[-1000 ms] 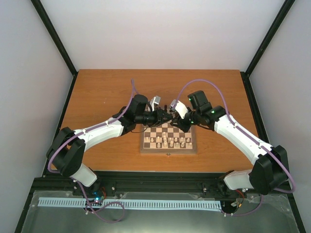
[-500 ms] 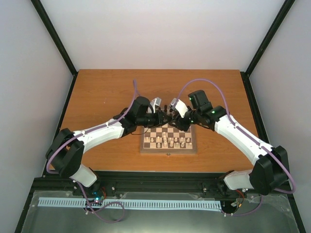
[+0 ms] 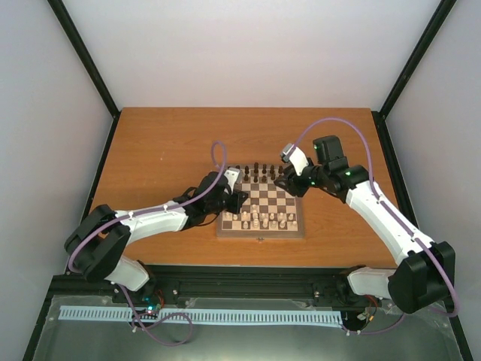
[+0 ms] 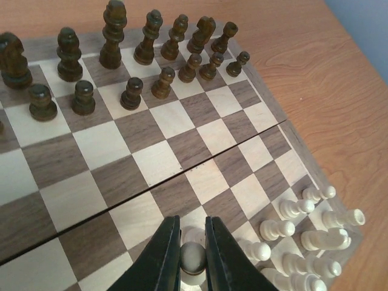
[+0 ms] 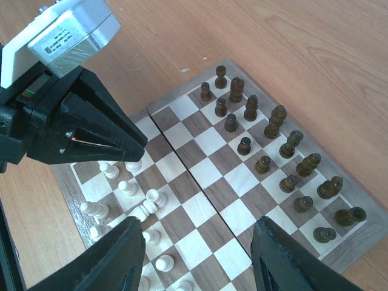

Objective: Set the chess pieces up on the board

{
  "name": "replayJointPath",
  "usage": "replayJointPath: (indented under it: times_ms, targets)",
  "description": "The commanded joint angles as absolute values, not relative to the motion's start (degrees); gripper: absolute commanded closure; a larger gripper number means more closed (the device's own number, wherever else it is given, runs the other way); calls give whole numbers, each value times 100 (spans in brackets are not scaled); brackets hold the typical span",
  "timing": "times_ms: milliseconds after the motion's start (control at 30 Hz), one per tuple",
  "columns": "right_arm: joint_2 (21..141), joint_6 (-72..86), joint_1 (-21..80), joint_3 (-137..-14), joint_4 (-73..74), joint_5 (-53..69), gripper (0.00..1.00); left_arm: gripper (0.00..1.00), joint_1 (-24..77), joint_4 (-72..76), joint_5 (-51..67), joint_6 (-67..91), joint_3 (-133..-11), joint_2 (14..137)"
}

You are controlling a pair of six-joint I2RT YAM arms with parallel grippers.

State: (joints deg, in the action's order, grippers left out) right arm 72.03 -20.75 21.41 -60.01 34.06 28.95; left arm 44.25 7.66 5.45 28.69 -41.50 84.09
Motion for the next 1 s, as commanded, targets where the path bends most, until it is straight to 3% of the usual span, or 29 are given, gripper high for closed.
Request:
replayJointPath:
  times_ms: [0, 367, 700, 967]
  targets:
    - [7268, -2184, 2126, -5975, 3382, 2999, 50, 89, 4517, 1154, 71, 2078, -4322, 8454]
    - [7405, -2306, 2127, -5989, 3488, 3122, 50, 89, 4518, 431, -922, 1640, -4393, 8590]
    - [7492, -2359, 2127, -5994, 3555, 3155, 50, 87, 4518, 370, -900, 1599, -4545, 9159]
    - [7579, -2422, 2127, -6011, 3614, 3182, 49, 67, 4515, 146, -922, 1671, -4632, 9077]
